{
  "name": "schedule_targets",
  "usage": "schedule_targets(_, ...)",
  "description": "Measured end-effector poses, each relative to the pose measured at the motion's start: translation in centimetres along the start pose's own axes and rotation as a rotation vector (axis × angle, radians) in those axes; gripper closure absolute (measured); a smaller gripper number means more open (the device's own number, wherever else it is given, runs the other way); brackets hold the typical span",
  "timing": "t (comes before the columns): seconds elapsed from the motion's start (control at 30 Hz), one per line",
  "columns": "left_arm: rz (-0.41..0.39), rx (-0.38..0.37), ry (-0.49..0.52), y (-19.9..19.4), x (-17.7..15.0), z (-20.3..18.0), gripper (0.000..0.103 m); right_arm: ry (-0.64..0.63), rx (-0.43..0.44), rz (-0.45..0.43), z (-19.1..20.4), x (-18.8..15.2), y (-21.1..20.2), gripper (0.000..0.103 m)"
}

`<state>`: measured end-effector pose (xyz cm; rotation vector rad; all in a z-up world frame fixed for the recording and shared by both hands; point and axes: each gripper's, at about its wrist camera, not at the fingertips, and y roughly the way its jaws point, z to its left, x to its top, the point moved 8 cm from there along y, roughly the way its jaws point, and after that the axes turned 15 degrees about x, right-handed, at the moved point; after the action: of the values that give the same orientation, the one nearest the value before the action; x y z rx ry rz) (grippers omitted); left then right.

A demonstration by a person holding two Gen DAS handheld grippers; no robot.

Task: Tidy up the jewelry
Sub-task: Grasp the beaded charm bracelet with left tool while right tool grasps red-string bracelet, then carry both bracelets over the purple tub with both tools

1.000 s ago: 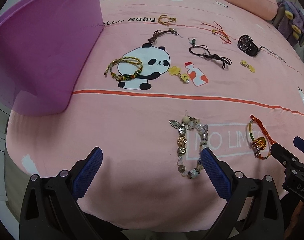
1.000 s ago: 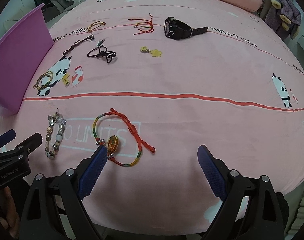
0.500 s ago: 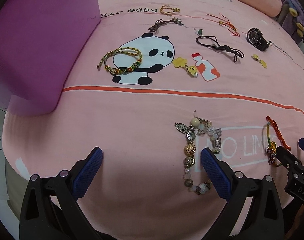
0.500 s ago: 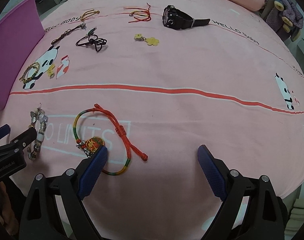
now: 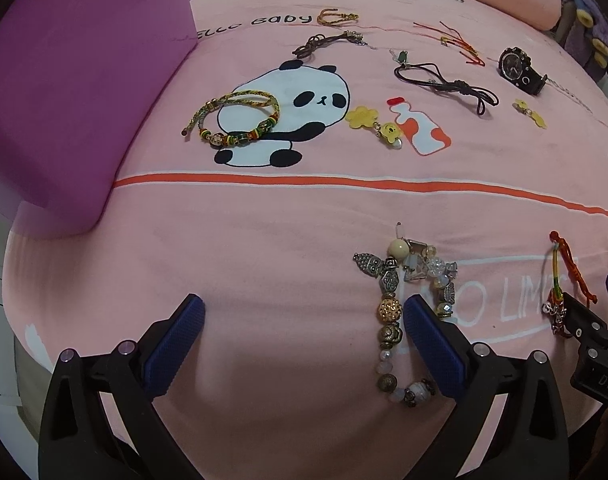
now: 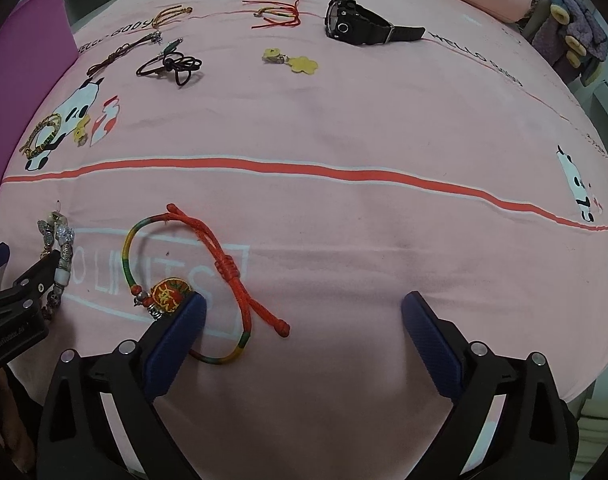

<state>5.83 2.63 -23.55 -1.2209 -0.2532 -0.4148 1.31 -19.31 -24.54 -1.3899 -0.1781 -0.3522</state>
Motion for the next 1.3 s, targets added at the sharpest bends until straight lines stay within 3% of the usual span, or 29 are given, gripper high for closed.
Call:
schedule_targets(0.2, -0.008, -0.023, -0.013, -0.5, -0.3, -0.2, 0.011, -0.014, -0.005, -0.012, -0.3, 0.1, 0.1, 0.009)
schedule_targets(0.4, -0.037, -0.08, 0.015, -1.7, -0.6, -1.1, 0.042, -0.05, -0.02, -0.014, 0.9, -0.5, -0.3, 0.012)
schedule_targets(0.47, -0.031, -0.103, 0.022, -1.9, -0.6, -1.4, 0.053, -0.055, 0.005, -0.013, 1.1, -0.6, -0.4, 0.018)
schedule_targets(0.5, -0.025, -0.118, 0.019, -2.0, -0.6, -1.4, 0.056, -0.061, 0.015, -0.013, 1.2, -0.6, -0.4, 0.023)
schedule_targets(0.67, -0.002, -0.174, 0.022, -2.5, -0.4, -2.0, 0.092, -0.118, 0.059, -0.013, 3.1, -1.0, -0.9, 0.058)
schedule_targets(0.73, 0.001, -0.185, 0.02, -2.7, -0.5, -2.0, 0.092, -0.113, 0.083, -0.017, 3.5, -1.0, -1.2, 0.071)
schedule_targets(0.8, 0.012, -0.214, 0.003, -2.8, -0.4, -1.8, 0.092, -0.095, 0.112, -0.016, 3.3, -0.6, -1.3, 0.097)
schedule_targets(1.0, 0.022, -0.284, -0.027, -4.0, -0.4, -1.3, 0.092, -0.045, 0.177, -0.037, 3.0, -0.3, -2.4, 0.098)
schedule_targets(1.3, -0.052, -0.333, -0.045, -7.6, 1.3, 0.1, 0.092, -0.035, 0.231, -0.096, 4.2, 0.8, -5.4, 0.098)
